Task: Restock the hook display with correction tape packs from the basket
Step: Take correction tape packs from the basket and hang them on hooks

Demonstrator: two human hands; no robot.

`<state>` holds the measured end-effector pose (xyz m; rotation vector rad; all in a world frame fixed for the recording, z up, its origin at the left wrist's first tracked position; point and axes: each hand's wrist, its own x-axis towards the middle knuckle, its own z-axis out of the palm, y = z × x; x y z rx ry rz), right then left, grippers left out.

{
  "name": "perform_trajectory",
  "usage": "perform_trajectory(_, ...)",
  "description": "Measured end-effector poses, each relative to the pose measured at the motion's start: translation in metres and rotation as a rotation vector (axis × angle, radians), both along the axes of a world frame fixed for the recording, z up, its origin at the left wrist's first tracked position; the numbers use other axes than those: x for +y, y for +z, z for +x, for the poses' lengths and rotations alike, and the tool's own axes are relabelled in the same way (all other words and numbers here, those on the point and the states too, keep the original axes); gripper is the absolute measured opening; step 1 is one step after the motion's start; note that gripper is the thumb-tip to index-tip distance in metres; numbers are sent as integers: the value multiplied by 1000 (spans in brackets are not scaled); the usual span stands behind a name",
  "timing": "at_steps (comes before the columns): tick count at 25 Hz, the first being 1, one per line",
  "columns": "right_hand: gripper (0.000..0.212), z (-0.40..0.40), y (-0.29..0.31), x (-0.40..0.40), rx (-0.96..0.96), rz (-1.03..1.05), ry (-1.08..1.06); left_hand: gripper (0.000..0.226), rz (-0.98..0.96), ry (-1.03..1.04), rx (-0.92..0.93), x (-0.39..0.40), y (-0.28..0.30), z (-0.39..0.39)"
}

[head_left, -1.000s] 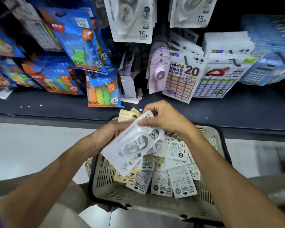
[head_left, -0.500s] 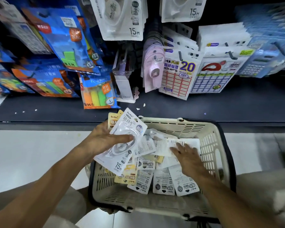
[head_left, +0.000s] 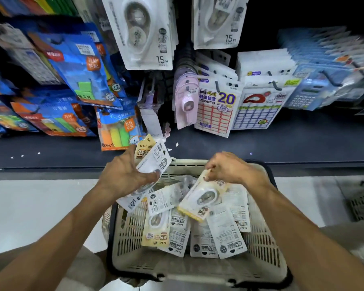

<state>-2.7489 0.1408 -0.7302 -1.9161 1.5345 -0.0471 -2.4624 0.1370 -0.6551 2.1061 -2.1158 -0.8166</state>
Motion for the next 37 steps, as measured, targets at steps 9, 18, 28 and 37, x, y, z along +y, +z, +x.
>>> perform_trajectory(9,16,-34,229,-12,-564,167,175,28,142,33,885,12,67,-50)
perform_trajectory(18,20,-45,228,10,-717,24,-16,43,600,68,1353,33,90,-78)
perform_trajectory(28,58,-5,225,-12,-182,-336,-386,18,688,266,1352,46,71,-115)
perform_trajectory(37,69,-8,228,47,-773,48,-441,50,682,393,1562,36,60,-116)
